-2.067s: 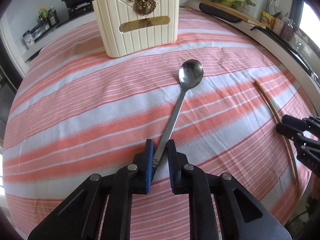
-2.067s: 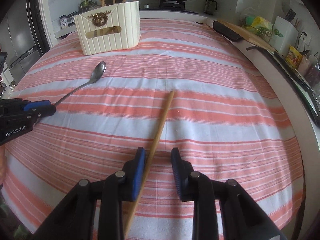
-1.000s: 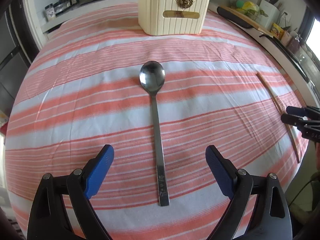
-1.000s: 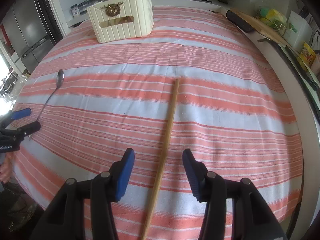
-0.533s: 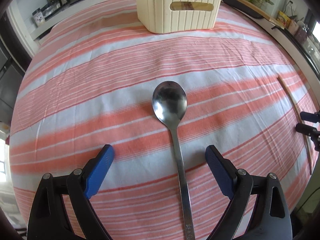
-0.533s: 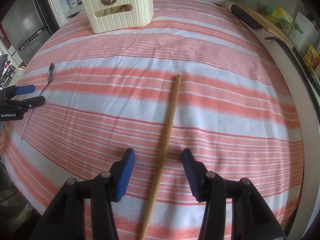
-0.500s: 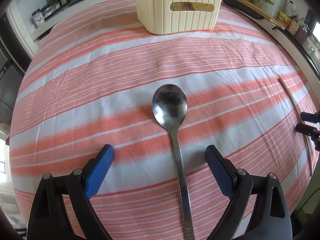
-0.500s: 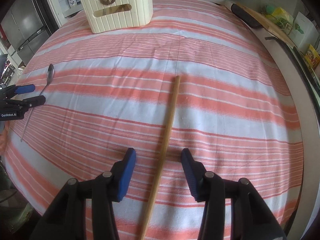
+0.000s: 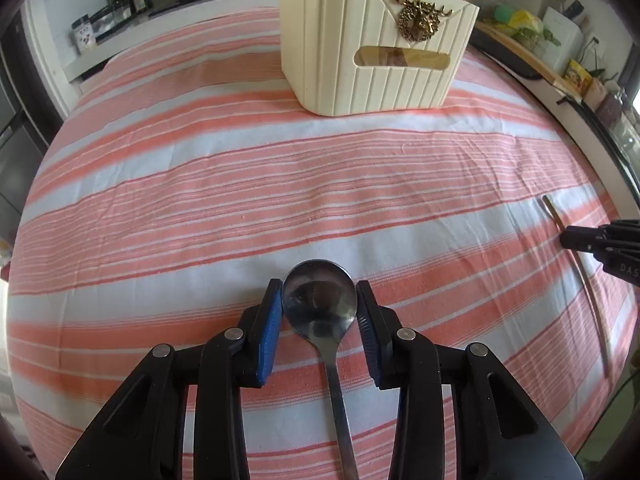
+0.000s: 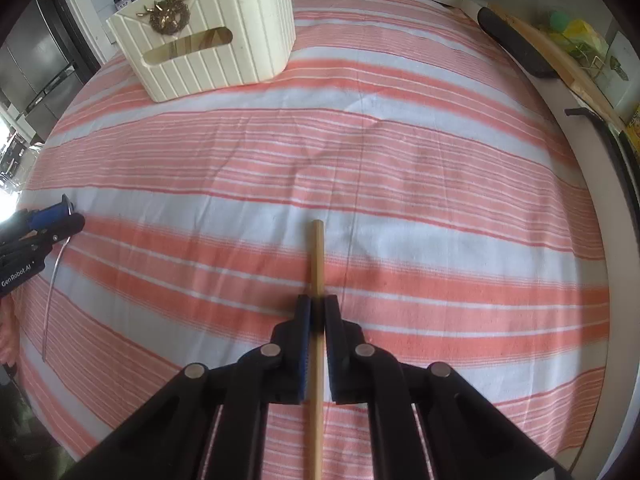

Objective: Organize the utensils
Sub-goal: 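Grasp the small metal spoon with the left tool while the right tool holds the chopstick, then carry the spoon and chopstick over the cream holder with both tools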

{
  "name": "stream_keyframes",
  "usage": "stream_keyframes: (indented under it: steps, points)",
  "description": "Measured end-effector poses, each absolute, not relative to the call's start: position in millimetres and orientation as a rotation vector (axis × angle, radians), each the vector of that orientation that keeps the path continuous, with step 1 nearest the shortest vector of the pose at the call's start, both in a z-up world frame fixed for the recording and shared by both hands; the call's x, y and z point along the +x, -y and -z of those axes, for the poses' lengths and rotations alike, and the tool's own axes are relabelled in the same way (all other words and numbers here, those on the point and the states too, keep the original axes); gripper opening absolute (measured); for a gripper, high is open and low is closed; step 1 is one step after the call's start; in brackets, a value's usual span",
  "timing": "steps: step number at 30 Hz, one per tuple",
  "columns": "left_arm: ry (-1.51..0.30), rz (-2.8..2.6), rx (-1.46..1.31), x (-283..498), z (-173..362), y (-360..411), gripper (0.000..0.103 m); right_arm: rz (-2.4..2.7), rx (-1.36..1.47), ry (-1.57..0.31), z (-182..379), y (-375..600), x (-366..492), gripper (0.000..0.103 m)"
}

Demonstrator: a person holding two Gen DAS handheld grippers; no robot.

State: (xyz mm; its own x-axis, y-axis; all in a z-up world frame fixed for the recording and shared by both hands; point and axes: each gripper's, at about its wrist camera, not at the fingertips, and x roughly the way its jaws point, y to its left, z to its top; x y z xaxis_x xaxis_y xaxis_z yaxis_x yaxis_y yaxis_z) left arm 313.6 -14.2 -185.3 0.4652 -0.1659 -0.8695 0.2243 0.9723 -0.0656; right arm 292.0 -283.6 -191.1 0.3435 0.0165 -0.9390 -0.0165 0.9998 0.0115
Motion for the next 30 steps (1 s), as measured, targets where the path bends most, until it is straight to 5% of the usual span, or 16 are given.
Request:
stream_keyframes:
  steps: [14, 30]
  points:
    - [-0.719, 0.258, 0.019, 238.7, 78.6, -9.0, 0.036, -0.161, 0.046, -0.79, 81.8, 249.3, 233.9, 0.007]
    - [-0.594, 0.33, -0.091, 236.3, 5.7, -10.2, 0.036, -0.179, 0.033, -0.54, 23.6, 234.9, 199.6, 0.007]
